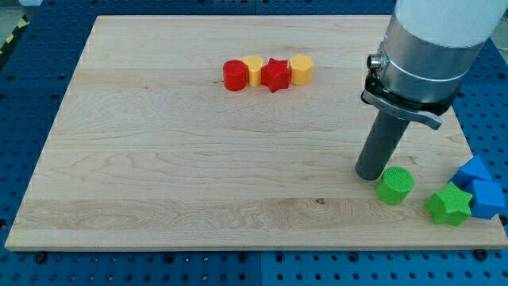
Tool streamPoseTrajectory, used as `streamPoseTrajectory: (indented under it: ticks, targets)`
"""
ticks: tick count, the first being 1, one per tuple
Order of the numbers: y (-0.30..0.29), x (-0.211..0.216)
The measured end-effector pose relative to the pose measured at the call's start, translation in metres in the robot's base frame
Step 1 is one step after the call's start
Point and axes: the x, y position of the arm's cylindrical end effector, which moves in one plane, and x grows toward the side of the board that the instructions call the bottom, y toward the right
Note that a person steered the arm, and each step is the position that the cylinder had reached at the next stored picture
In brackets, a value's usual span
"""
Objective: Move the hexagon to the top side of the green blocks
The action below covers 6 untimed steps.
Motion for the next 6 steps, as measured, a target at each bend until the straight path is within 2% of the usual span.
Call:
streamPoseTrajectory:
  ticks: [2, 3, 4, 6]
  targets:
    - [0.038, 0.028]
    - [0.027, 0.004]
    - [0.013, -0.052]
    - [0.023, -0.194]
